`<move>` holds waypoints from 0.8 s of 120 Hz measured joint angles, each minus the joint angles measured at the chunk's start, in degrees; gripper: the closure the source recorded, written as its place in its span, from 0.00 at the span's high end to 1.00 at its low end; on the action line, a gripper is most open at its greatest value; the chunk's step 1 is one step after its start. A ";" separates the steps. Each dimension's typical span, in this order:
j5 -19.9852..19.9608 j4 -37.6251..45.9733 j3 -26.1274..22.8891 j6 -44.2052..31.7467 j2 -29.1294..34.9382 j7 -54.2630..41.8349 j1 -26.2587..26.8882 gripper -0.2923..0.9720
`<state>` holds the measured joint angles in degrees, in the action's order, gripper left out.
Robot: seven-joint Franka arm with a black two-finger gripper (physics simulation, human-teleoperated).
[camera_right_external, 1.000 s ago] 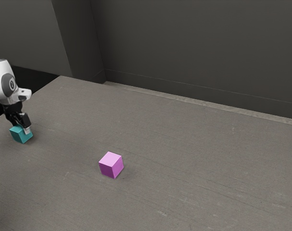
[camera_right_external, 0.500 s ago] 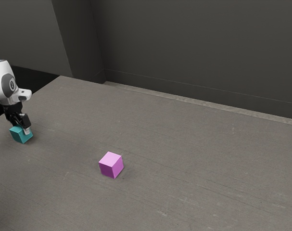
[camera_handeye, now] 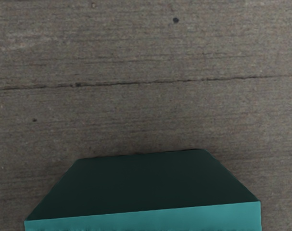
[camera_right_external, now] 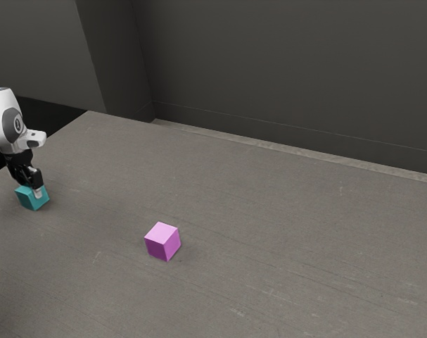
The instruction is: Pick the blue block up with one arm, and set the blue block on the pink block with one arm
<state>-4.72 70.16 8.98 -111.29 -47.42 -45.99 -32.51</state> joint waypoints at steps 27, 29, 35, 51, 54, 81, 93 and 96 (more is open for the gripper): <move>-0.01 0.01 -0.01 -0.06 0.31 0.13 0.07 0.52; -0.01 0.01 -0.01 -0.05 0.36 0.14 0.07 0.52; 0.01 0.06 -0.02 0.02 0.66 0.16 0.08 0.52; 0.10 0.91 -0.02 0.01 1.80 0.17 0.11 0.50; 0.14 1.27 -0.02 0.02 2.29 0.17 0.14 0.50; 0.31 5.32 -0.40 0.36 8.26 0.36 0.40 0.49; 0.37 9.06 -2.10 0.59 11.96 0.73 0.67 0.49; 0.39 10.04 -2.78 0.64 12.87 0.90 0.70 0.49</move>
<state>-4.33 80.20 6.20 -110.66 -34.55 -45.09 -31.81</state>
